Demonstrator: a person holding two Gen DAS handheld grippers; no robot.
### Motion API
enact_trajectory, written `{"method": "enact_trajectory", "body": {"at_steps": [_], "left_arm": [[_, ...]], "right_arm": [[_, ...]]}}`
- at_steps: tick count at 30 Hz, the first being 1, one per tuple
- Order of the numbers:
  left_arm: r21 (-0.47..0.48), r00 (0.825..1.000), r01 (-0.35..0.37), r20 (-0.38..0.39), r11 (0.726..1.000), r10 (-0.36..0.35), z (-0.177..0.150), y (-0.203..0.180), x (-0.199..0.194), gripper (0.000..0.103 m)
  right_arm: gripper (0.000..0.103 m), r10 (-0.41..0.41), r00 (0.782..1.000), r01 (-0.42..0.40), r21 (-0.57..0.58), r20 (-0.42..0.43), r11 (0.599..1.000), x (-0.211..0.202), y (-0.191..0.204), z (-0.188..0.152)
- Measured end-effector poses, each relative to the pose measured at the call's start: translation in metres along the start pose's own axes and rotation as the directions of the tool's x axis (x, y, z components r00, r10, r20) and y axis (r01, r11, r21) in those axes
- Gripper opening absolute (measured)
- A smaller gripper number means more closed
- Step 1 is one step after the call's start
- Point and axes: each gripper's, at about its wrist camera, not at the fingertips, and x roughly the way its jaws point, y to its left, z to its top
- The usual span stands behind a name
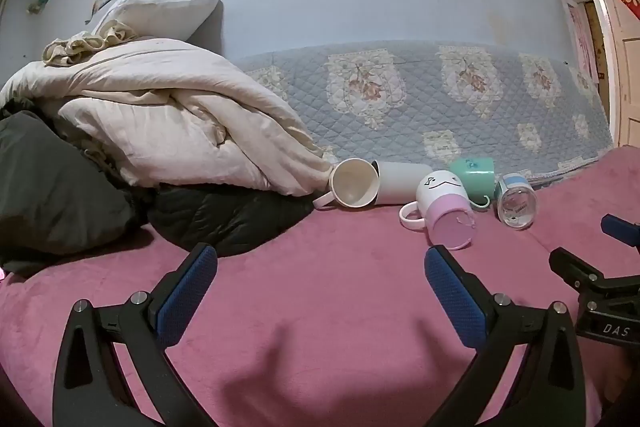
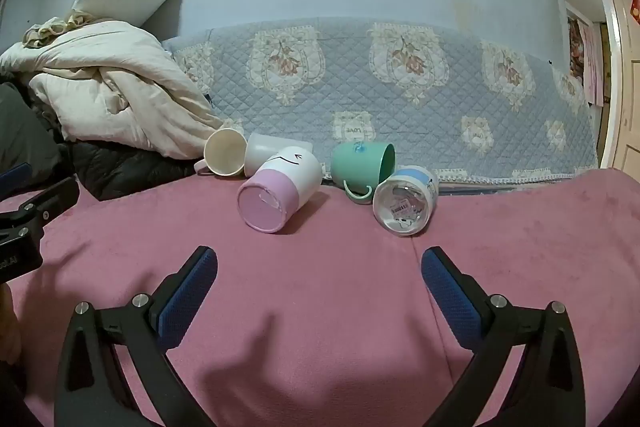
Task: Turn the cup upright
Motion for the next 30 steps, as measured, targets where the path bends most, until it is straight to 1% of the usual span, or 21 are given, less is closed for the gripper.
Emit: {"method": "enact_trajectory", "body": {"at_steps": [8, 10, 13, 30], "left_arm": [[-0.001, 1.000, 0.014, 0.004, 1.000, -0.014, 0.0001, 0.0015, 0.0005, 0.103], [-0.002, 1.000, 0.016, 0.003, 1.000, -0.016, -0.0012, -0.0077, -0.0018, 0.103], [-0.002, 1.000, 0.014, 0.002, 1.000, -0.014, -0.0017, -0.0080, -0.0022, 0.103], [0.000, 1.000, 0.020, -0.001, 1.000, -0.020, 0.0007, -0.0025, -0.0027, 0.103]], "right_arm": [[0.103, -0.003, 1.000, 0.003, 0.003, -0.004, 1.000, 0.0002, 0.0009, 0.0002], [0.103, -0.005, 1.000, 0.005, 0.005, -0.005, 1.000, 0.0032, -0.0033, -0.0005], [0.103, -0.003, 1.000, 0.003, 0.009, -0.003, 1.000, 0.0033, -0.0050, -0.0015], [0.103, -0.003, 1.000, 0.003, 0.020, -0.007, 1.000, 0.0033, -0.0074, -0.0020]]}}
